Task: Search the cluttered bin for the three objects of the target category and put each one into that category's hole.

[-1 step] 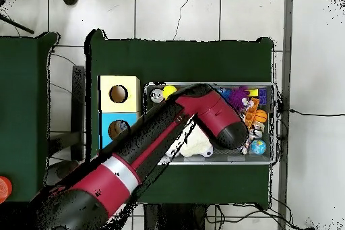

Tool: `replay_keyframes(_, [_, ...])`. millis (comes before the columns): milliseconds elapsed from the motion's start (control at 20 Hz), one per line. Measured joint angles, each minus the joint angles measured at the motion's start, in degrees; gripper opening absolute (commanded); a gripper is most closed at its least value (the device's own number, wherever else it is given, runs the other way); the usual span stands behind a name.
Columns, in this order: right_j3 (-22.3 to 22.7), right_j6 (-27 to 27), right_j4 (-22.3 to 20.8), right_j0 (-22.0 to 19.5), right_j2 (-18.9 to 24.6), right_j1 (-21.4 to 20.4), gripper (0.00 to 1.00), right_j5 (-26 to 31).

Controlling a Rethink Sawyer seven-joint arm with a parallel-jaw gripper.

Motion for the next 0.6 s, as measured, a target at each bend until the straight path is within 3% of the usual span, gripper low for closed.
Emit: replay_keyframes(600, [0.01, 0.00, -1.98, 0.63, -2.49, -0.20, 0.00, -0.78])
